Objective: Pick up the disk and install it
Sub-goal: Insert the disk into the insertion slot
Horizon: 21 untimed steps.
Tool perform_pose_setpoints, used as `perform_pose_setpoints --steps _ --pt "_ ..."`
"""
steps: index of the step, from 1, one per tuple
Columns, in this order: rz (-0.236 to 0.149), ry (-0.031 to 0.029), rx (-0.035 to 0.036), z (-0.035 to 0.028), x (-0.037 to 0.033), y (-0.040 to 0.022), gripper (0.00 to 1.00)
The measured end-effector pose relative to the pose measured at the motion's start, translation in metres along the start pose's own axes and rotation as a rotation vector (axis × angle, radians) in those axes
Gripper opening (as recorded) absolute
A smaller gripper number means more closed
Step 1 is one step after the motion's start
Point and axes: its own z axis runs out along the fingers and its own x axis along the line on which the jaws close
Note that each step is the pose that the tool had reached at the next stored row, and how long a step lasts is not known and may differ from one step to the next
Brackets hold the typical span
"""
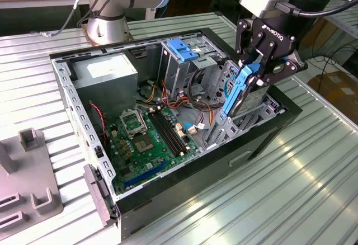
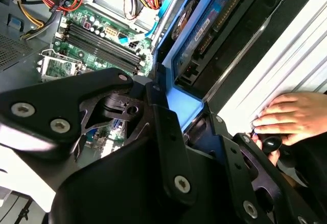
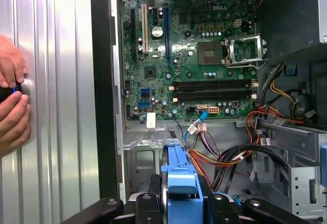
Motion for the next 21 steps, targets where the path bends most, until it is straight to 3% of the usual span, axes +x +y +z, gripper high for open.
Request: perform_pose_setpoints --steps 2,3,8,11,13,19,21 --pt "0.0 0.0003 -0.0001 -0.0001 0.0 0.0 0.38" --pt "0.0 0.0002 0.0 -0.0001 0.0 0.0 0.45" --pt "0.0 0.0001 0.0 0.0001 0.0 -0.0006 0.44" --pt "0.0 -0.0001 0.0001 0.0064 -0.0001 -0.003 0.24" --pt "0.0 0.0 0.0001 0.0102 -0.0001 -0.0094 0.13" --pt "-0.002 0.0003 0.0 0.0241 0.0001 -0.0361 0.1" --pt "-0.002 0.0005 0.001 0.0263 0.0001 -0.0378 0.1"
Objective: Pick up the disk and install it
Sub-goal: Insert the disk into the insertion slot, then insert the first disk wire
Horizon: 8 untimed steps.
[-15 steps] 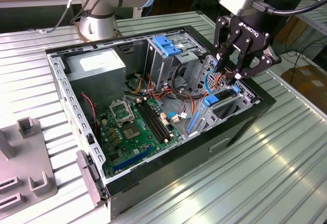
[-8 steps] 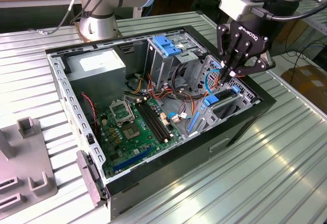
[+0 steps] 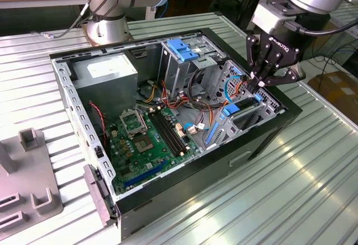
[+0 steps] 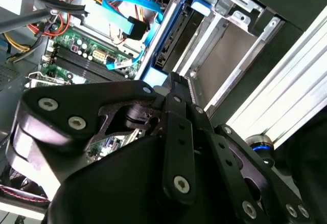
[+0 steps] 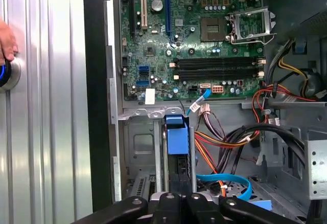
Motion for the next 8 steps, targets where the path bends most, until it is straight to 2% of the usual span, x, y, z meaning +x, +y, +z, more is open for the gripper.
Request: perform_pose_setpoints --steps 8 --pt "0.0 -0.0002 0.0006 0.0001 0.0 0.0 0.1"
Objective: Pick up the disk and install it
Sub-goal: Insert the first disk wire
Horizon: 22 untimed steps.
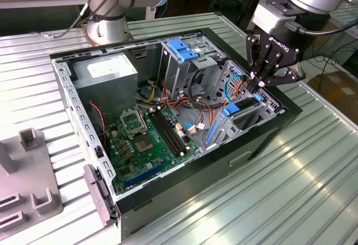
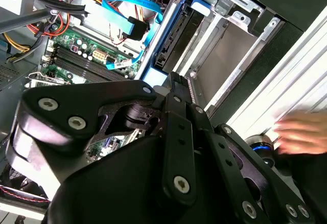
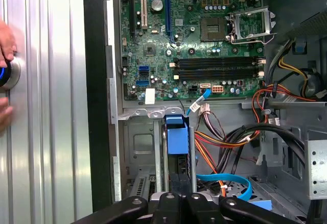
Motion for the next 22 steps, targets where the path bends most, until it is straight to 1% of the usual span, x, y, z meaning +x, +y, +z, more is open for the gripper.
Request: perform_pose_setpoints --steps 6,9,10,12,14,17,18,19,20,22 --pt "-0.001 0.0 0.0002 0.0 0.0001 -0.0001 0.1" --pt "-0.017 0.0 0.0002 0.0003 0.0002 -0.0037 0.1" --pt "-0.026 0.0001 0.0002 0.0004 0.0001 -0.0062 0.1" --pt "-0.04 0.0003 0.0002 0.0004 0.0 -0.0089 0.1" --pt "-0.099 0.0005 0.0002 0.0005 0.0 -0.0108 0.1" --pt "-0.163 0.0008 0.0002 0.0005 -0.0001 -0.0117 0.1" --pt "-0.179 0.001 0.0002 0.0005 0.0 -0.0136 0.1" --pt "-0.183 0.0009 0.0002 0.0005 -0.0001 -0.0163 0.1" --pt "-0.187 0.0009 -0.0003 0.0004 -0.0003 -0.0213 0.1" --pt "-0.19 0.0008 -0.0005 0.0004 -0.0005 -0.0291 0.1"
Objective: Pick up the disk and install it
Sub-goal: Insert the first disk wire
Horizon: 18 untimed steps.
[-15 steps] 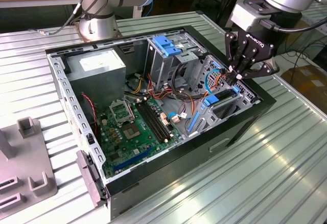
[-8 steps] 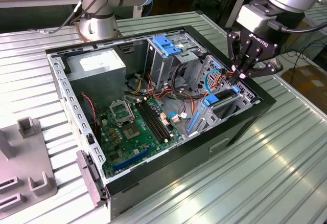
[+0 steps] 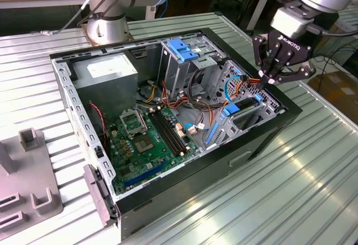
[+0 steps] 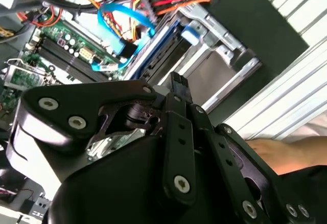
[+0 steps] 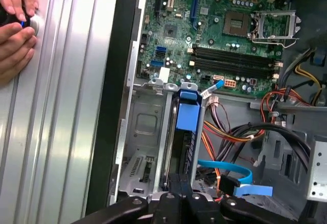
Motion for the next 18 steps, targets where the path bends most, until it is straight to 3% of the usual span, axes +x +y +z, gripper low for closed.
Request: perform_pose_setpoints --steps 3,9,15,18 --pt "-0.005 0.0001 0.0 -0.0001 0.0011 -0.0101 0.1" --pt "-0.03 0.0003 -0.0001 -0.0002 -0.0001 -0.0204 0.1" --pt "-0.118 0.0008 -0.0001 -0.0002 0.0 -0.0226 0.1" --pt "-0.208 0.0011 -0.0001 -0.0001 0.0003 -0.0243 0.1"
